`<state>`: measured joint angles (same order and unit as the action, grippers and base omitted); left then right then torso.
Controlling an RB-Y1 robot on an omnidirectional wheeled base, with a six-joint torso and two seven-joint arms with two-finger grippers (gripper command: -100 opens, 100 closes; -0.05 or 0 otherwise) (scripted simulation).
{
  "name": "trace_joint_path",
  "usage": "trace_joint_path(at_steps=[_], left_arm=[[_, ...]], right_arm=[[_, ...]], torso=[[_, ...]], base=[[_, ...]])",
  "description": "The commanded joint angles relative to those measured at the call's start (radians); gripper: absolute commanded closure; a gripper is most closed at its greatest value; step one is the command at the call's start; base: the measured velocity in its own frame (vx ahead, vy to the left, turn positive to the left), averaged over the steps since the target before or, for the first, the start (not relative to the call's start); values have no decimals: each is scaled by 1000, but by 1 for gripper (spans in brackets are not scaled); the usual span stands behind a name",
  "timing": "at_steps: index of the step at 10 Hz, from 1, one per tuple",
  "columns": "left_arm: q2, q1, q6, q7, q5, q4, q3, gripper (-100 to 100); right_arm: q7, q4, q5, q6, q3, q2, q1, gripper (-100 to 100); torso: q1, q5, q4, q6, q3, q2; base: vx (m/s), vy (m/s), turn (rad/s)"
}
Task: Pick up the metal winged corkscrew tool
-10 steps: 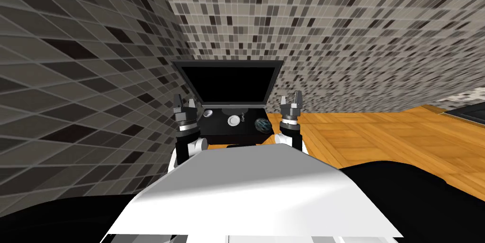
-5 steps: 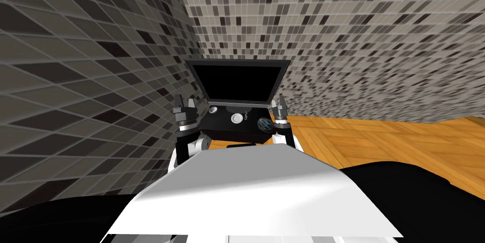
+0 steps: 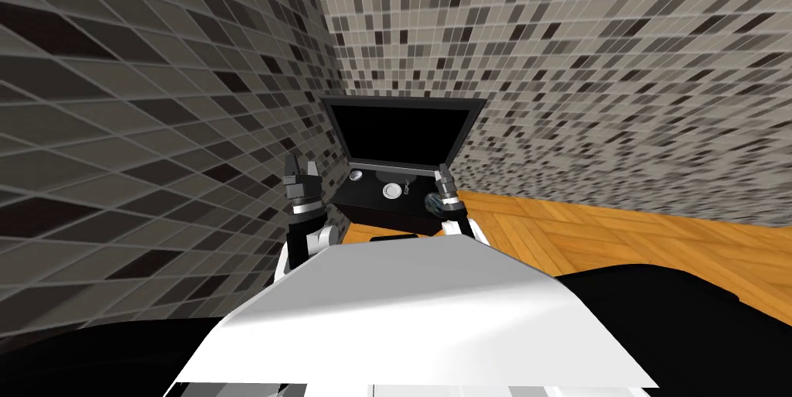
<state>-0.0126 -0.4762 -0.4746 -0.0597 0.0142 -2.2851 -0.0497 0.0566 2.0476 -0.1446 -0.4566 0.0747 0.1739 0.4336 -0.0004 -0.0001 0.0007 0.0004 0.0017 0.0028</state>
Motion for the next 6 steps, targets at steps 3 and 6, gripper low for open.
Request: trace_joint_path(at_steps=[3, 6], left_arm=[[0, 0, 0, 0, 0, 0, 0, 0], [0, 0, 0, 0, 0, 0, 0, 0]], right_arm=[[12, -99, -54, 14, 25, 49, -32, -100], [24, -192, -109, 33, 52, 93, -60, -100]], torso=[[0, 0, 0, 0, 0, -1], [0, 0, 0, 0, 0, 0]], base=[[-37, 12, 147], [-46, 17, 178]])
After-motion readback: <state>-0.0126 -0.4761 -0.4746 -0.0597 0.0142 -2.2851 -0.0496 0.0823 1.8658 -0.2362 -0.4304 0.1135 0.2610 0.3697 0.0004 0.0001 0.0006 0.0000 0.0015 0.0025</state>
